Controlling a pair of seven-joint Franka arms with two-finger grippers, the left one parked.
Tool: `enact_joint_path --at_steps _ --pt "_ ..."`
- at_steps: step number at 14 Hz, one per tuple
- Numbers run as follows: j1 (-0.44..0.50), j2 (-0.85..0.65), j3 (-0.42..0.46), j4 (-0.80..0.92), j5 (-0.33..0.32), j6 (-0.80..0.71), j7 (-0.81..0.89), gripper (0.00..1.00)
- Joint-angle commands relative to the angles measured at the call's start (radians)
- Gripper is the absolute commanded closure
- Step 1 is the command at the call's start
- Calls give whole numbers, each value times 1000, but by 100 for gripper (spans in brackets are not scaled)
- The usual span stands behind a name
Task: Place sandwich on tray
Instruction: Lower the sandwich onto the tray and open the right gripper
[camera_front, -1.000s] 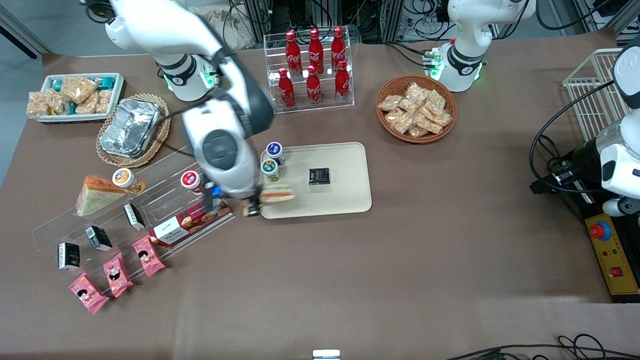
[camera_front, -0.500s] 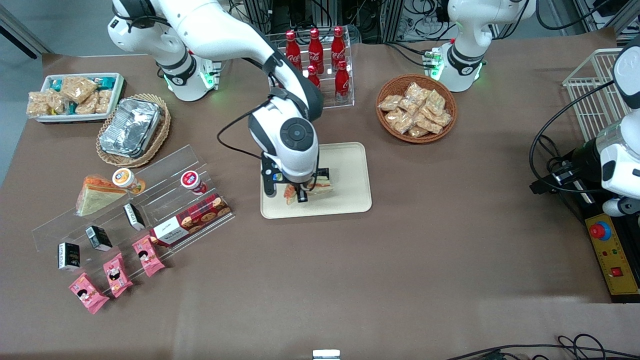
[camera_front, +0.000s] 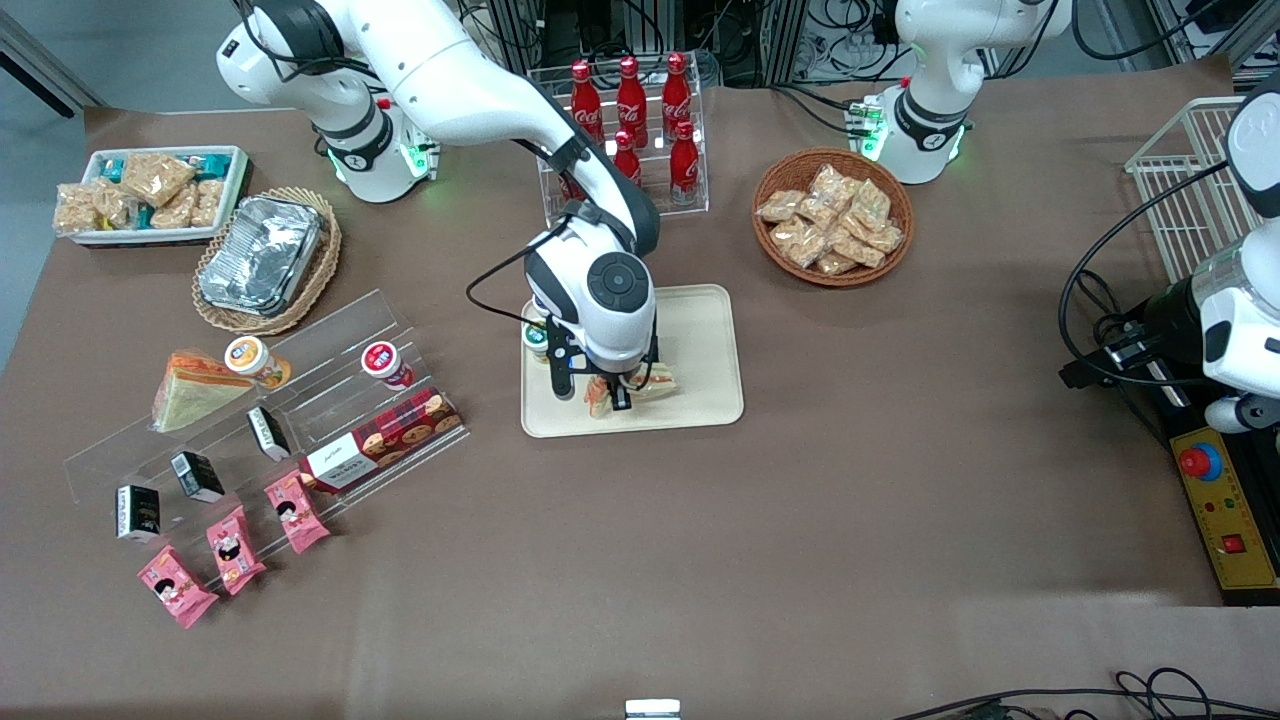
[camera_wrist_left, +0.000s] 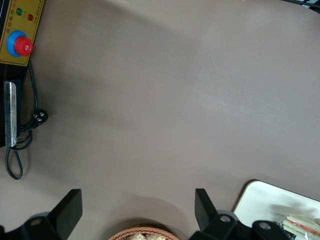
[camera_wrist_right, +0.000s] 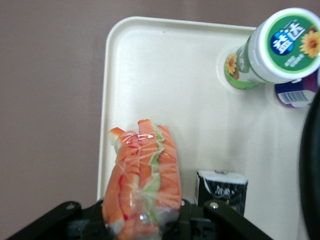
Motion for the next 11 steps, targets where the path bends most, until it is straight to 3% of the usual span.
enact_joint_path --at_steps 1,4,5,6,7,11 --pt "16 0 -9 -48 -7 57 22 100" --pt "15 12 -10 -47 -8 62 22 100" --pt "13 15 -10 -45 -7 63 22 61" --pt "10 15 -10 -45 -8 63 22 5" --pt "13 14 -12 -43 -25 60 14 0" --pt "15 12 -10 -37 -31 59 20 0"
